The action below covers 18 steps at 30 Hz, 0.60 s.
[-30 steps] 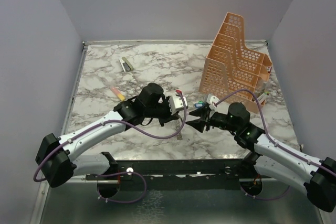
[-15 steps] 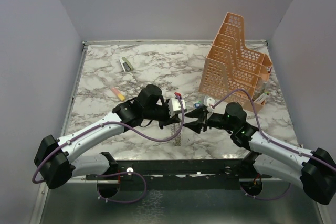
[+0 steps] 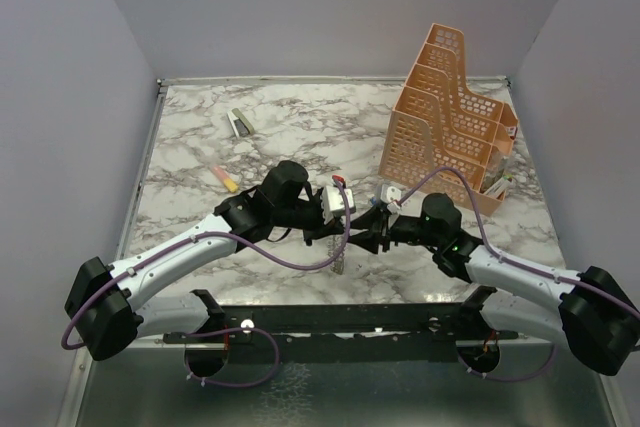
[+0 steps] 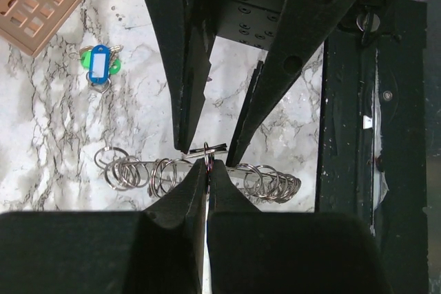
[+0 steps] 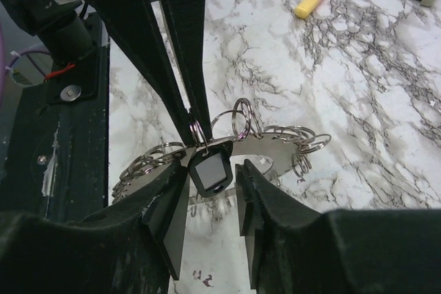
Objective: Remove the keys from the keyring
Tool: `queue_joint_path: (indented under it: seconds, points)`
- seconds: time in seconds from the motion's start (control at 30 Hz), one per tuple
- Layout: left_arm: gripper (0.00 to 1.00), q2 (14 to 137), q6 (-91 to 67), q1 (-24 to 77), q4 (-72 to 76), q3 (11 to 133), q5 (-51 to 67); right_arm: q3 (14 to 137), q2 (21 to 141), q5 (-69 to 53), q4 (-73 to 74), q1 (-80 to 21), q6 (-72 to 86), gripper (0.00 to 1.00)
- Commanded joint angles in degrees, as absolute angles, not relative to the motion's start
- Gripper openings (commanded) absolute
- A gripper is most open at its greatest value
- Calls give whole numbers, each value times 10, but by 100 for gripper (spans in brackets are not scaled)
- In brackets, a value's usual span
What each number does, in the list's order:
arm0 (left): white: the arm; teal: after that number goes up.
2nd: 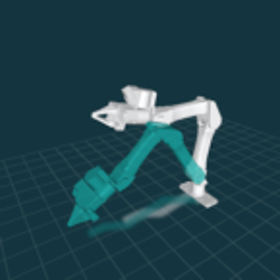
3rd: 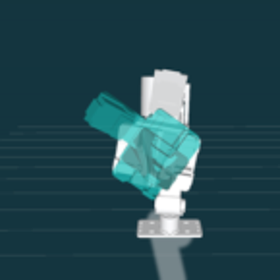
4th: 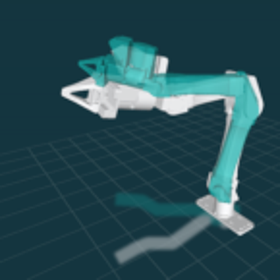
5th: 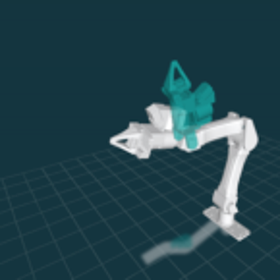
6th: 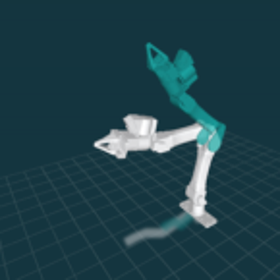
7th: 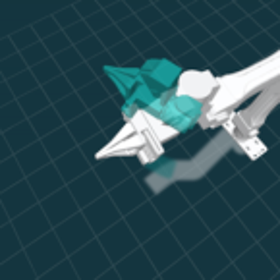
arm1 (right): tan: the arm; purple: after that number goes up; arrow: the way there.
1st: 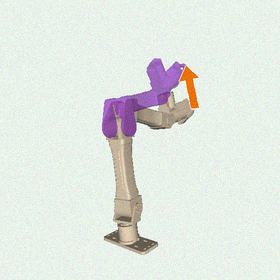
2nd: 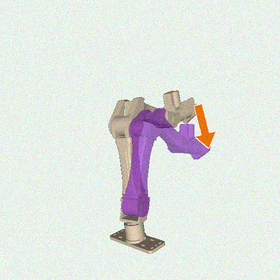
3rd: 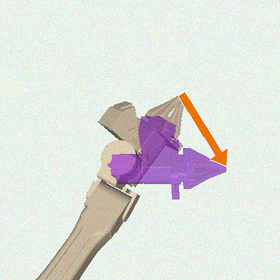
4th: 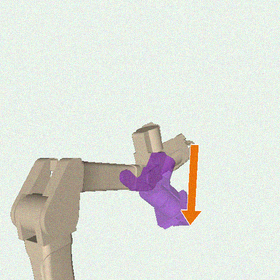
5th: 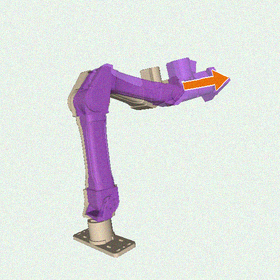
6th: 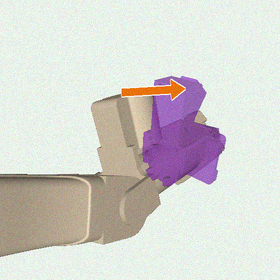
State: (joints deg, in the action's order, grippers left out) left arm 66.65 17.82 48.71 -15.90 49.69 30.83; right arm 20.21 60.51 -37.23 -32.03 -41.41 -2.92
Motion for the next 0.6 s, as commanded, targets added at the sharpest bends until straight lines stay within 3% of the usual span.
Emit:
queue_joint_path:
  seconds: [0.0,0.57]
  points:
    - [0,662,176,484,-136,491,347,195,611,-370,-361,-416,-28,38]
    - [0,665,167,484,-130,490,339,181,583,-335,-378,-416,-21,1]
